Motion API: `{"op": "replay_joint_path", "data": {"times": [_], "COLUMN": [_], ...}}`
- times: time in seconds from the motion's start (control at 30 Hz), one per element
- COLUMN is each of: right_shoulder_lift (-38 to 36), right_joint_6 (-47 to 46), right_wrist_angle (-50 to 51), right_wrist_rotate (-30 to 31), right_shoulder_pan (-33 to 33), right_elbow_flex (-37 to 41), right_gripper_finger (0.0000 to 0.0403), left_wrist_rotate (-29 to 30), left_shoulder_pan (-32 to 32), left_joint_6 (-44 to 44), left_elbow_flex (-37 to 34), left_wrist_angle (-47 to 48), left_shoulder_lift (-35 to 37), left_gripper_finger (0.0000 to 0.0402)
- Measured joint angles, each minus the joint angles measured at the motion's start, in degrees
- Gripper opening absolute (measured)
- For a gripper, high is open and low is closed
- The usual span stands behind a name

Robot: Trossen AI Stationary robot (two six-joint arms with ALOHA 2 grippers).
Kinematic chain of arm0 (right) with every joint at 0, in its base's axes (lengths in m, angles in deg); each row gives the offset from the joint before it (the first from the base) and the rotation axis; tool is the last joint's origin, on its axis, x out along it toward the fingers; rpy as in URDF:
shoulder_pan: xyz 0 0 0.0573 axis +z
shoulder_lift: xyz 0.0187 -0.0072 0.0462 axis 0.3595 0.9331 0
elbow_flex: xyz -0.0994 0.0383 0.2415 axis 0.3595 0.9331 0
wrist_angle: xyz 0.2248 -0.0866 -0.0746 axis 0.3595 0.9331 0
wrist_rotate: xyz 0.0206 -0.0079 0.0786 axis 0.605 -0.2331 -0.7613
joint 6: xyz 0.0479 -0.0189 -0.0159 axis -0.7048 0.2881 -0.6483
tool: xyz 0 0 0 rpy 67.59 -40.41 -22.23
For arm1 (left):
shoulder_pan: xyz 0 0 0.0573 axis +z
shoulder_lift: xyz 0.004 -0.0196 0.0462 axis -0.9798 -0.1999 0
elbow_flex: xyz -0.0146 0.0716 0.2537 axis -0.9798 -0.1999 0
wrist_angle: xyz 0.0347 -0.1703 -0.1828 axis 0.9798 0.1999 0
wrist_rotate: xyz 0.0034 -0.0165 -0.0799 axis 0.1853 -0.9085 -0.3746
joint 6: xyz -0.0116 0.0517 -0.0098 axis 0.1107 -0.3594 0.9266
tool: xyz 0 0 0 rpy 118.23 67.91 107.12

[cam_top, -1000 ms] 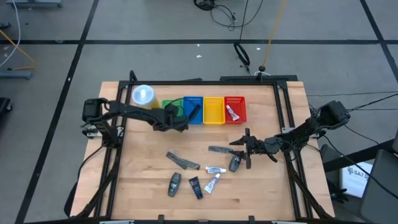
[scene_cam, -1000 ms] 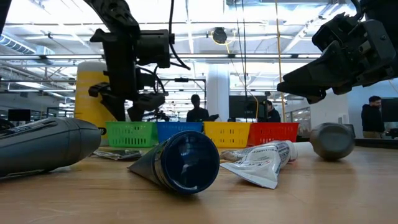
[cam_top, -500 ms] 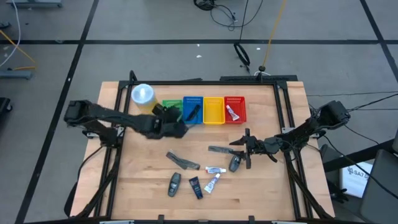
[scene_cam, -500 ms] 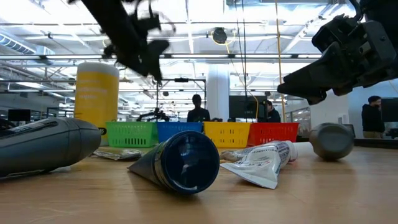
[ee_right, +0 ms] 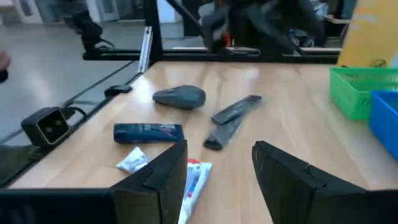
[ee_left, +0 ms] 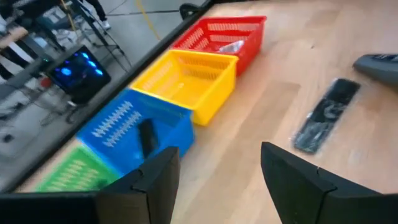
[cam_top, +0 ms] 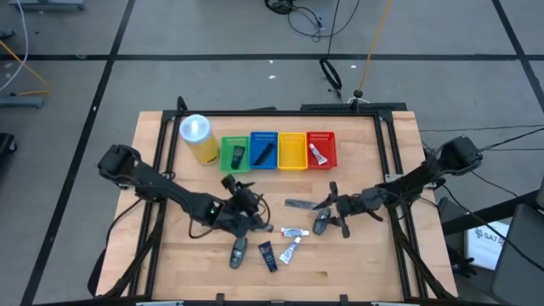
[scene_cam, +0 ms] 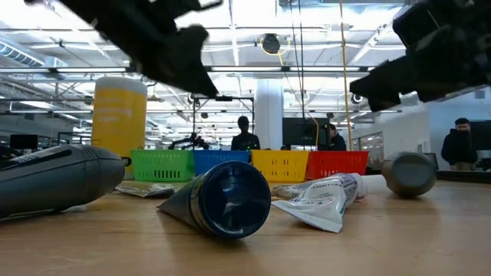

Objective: Pick & Place Travel size toiletries
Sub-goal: Put the deodorant into the yellow basket

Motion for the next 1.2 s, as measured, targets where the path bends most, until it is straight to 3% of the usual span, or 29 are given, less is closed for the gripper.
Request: {"op": "replay_joint_path", "data": {"times": [0.2,0.27,0.33,0.5,0.7,0.93,1.1,1.2], "right_shoulder_lift": [-5.59,-5.65,-4.45,-1.68,2.05,4.63,3.91,2.94], "right_joint_6": [-1.07,1.68,6.20,17.52,20.92,12.68,0.58,-4.23], "right_wrist_angle": [44.12,54.35,58.52,61.61,61.58,60.23,52.64,46.91], "right_wrist_rotate": [-9.33,-10.33,-10.36,-10.80,-10.78,-11.94,-10.79,-5.86], "right_shoulder_pan": [-2.68,-2.83,-2.47,-2.32,-2.44,-2.44,-2.74,-3.99], "right_elbow_flex": [-13.56,-17.26,-18.80,-18.89,-18.87,-18.83,-18.76,-18.78], "right_gripper_finger": [0.0233,0.0259,0.0285,0.0323,0.0310,0.0253,0.0204,0.0204], "left_wrist_rotate": [-3.21,-5.00,-6.93,-10.66,-11.54,-6.73,-1.96,1.09], "left_shoulder_pan": [2.08,3.24,4.01,5.33,5.08,3.06,0.99,-0.57], "left_joint_6": [0.80,-0.05,-1.01,-2.82,-3.96,6.26,16.37,24.79], "left_elbow_flex": [-1.46,-1.43,-1.45,-1.47,-1.41,-1.63,-5.62,-8.76], "left_wrist_angle": [-5.62,-8.02,-8.22,-10.19,-7.54,5.73,4.30,1.73], "left_shoulder_lift": [-3.96,-4.87,-5.09,-5.47,-5.57,-5.57,-5.53,-5.53], "left_gripper_finger": [0.0218,0.0218,0.0218,0.0218,0.0218,0.0218,0.0218,0.0218]}}
